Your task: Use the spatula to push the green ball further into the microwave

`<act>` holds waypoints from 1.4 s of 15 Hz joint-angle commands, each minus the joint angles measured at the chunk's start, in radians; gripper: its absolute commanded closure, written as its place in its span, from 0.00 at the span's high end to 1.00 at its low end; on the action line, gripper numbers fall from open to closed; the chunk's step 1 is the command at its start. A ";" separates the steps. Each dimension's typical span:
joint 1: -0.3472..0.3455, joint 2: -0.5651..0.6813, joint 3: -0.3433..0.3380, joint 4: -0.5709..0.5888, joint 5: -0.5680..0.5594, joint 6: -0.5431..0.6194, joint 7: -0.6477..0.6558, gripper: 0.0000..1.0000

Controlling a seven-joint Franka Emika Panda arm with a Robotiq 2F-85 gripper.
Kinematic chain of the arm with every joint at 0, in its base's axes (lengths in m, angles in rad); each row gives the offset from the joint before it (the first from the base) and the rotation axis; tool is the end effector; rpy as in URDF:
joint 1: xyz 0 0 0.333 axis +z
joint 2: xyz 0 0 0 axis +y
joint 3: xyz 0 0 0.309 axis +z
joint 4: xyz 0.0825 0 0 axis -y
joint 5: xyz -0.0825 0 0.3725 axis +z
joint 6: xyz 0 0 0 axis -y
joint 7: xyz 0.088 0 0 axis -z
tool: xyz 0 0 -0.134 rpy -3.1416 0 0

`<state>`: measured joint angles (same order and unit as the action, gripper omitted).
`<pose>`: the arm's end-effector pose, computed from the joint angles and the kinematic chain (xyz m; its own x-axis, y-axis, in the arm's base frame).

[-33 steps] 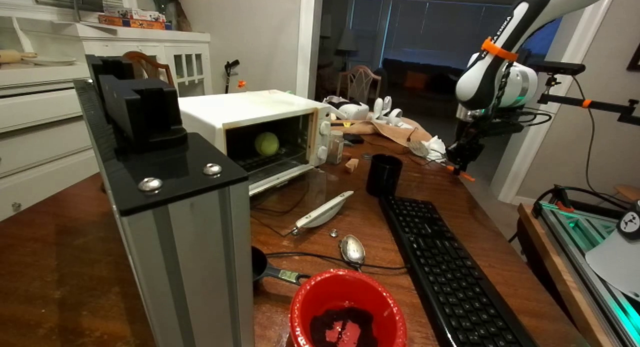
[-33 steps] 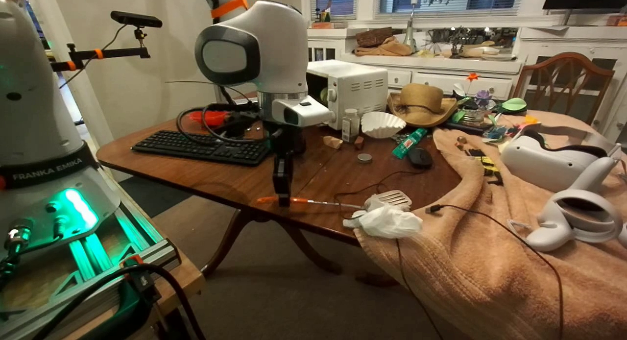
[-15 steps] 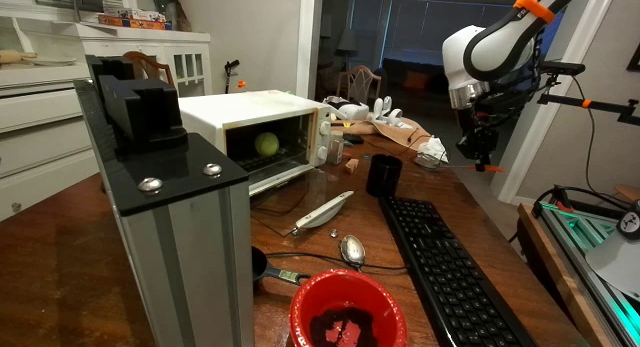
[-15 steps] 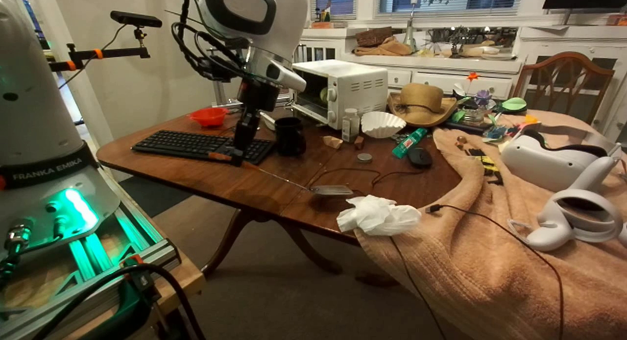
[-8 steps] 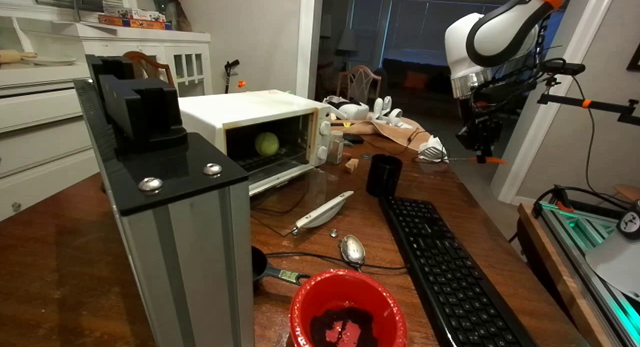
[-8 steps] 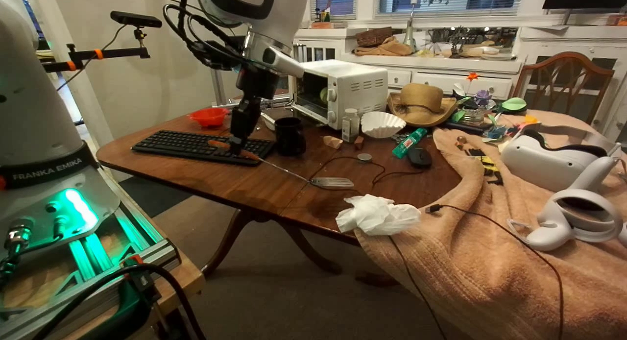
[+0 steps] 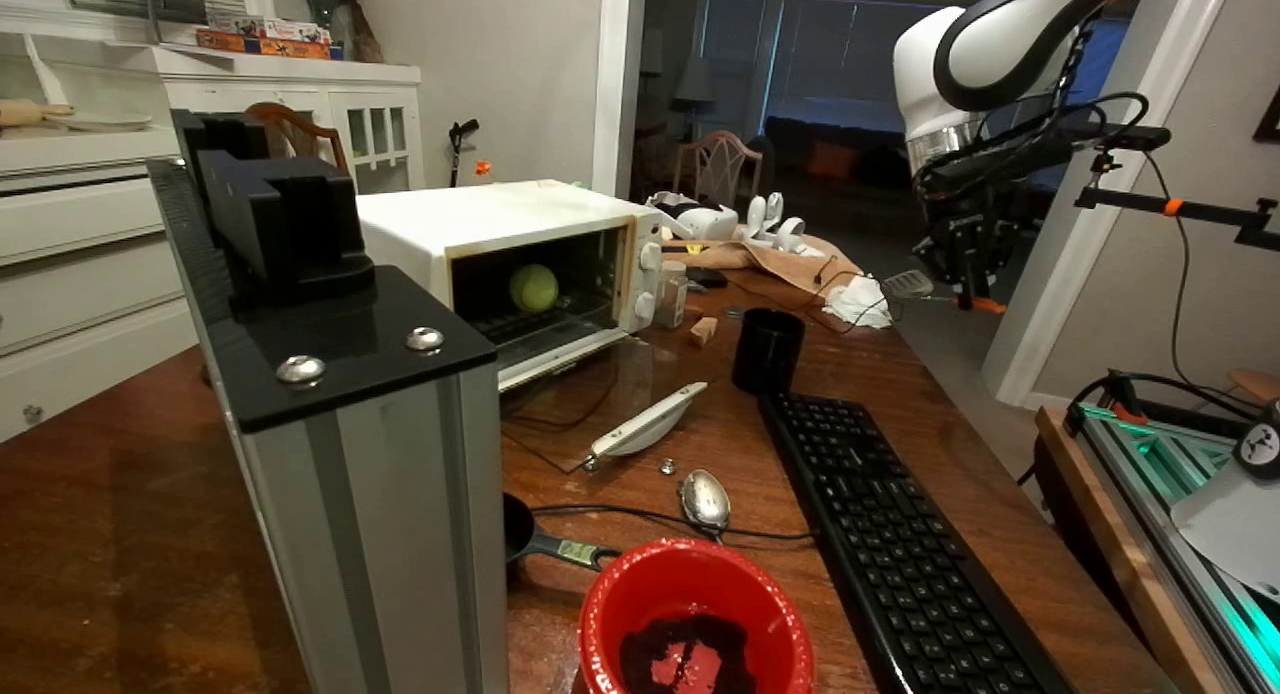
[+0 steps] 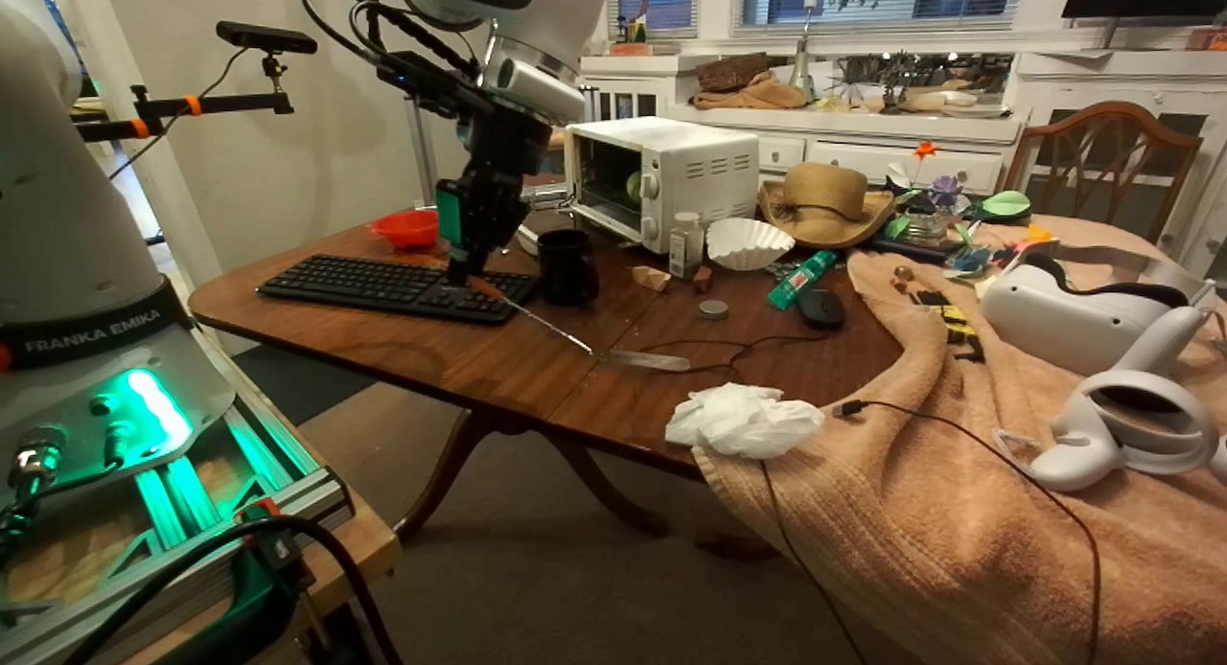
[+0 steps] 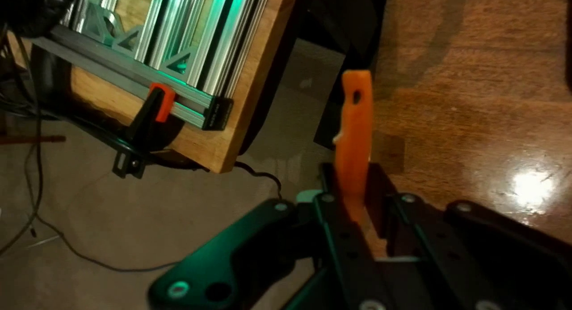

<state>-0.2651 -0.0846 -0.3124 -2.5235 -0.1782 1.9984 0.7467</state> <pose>0.3139 -0.2198 0.2571 0.2983 -0.9192 -0.2572 -0.8538 -0.3774 0.3585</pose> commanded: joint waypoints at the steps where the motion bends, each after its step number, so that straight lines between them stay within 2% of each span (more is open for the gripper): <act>1: -0.027 -0.025 0.014 0.005 0.038 -0.005 0.099 0.05; 3: -0.030 -0.072 0.013 -0.026 0.042 0.029 0.070 0.05; 6: -0.033 -0.158 0.017 -0.097 0.012 0.113 -0.076 0.05; 9: -0.042 -0.248 0.025 -0.158 0.008 0.128 -0.218 0.05; 17: -0.023 -0.501 0.095 -0.273 0.062 0.100 -0.504 0.05; 18: -0.007 -0.481 0.104 -0.220 0.083 0.071 -0.537 0.05; 21: 0.035 -0.528 0.140 -0.222 0.131 0.050 -0.596 0.05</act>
<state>-0.2672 -0.5602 -0.1994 -2.7464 -0.0970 2.0856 0.2126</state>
